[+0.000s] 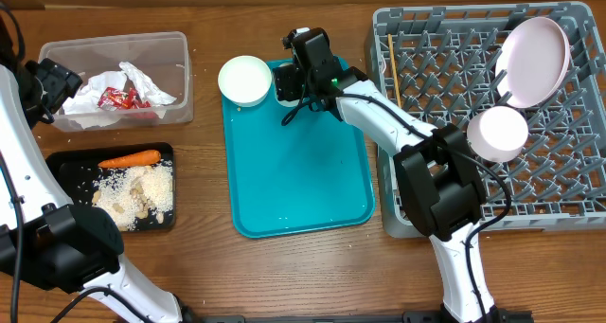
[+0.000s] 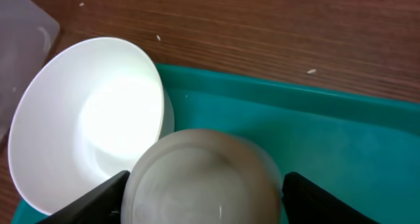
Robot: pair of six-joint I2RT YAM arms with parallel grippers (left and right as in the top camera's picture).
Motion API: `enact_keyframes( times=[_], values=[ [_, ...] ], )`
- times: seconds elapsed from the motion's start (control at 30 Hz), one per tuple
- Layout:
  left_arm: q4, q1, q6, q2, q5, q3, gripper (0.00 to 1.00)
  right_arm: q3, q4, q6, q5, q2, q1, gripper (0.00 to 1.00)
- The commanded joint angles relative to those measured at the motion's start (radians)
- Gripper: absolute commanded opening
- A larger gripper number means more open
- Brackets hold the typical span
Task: Sort waste into correct bins and load items into the dishwasher rack
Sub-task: 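Grasp the small white cup on the teal tray with the right gripper, then carry the white cup right and set it in the rack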
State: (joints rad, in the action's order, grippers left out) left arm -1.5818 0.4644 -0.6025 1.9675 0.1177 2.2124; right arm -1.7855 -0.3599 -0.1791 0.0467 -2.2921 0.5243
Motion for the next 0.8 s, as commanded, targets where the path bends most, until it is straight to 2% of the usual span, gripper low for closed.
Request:
enact_keyframes(
  times=[0.0,0.17,0.33,0.67,0.77],
  values=[
    [0.001,-0.007,0.008,0.003,0.016,-0.001,1.00,-0.005,0.006,0.005,-0.008,-0.008,0.001,0.74],
    [0.001,-0.007,0.008,0.003,0.016,-0.001,1.00,-0.005,0.000,0.004,-0.007,-0.008,0.001,0.62],
    [0.001,-0.007,0.008,0.003,0.016,-0.001,1.00,-0.024,-0.029,-0.007,0.007,0.013,-0.006,0.56],
    [0.001,-0.007,0.008,0.003,0.016,-0.001,1.00,-0.069,-0.150,-0.007,0.008,0.186,-0.089,0.25],
    [0.001,-0.007,0.008,0.003,0.016,-0.001,1.00,-0.069,-0.190,-0.006,0.007,0.262,-0.130,0.25]
  ],
)
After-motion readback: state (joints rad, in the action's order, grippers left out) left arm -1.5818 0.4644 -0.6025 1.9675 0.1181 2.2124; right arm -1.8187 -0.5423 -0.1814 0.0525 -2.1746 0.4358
